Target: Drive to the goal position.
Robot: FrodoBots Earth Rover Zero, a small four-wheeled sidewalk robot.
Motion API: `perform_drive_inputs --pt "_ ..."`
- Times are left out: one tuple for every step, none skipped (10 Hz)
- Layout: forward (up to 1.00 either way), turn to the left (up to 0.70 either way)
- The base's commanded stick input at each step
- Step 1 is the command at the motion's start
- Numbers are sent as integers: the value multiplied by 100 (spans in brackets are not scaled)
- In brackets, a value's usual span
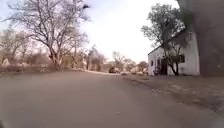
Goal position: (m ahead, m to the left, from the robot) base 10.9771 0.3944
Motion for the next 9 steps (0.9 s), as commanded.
perform_drive_inputs --pt "70 0" --pt "70 0" --pt "70 0" --pt "70 0" --pt "70 0" --pt "70 0" --pt "70 0" --pt "70 0" --pt "70 0"
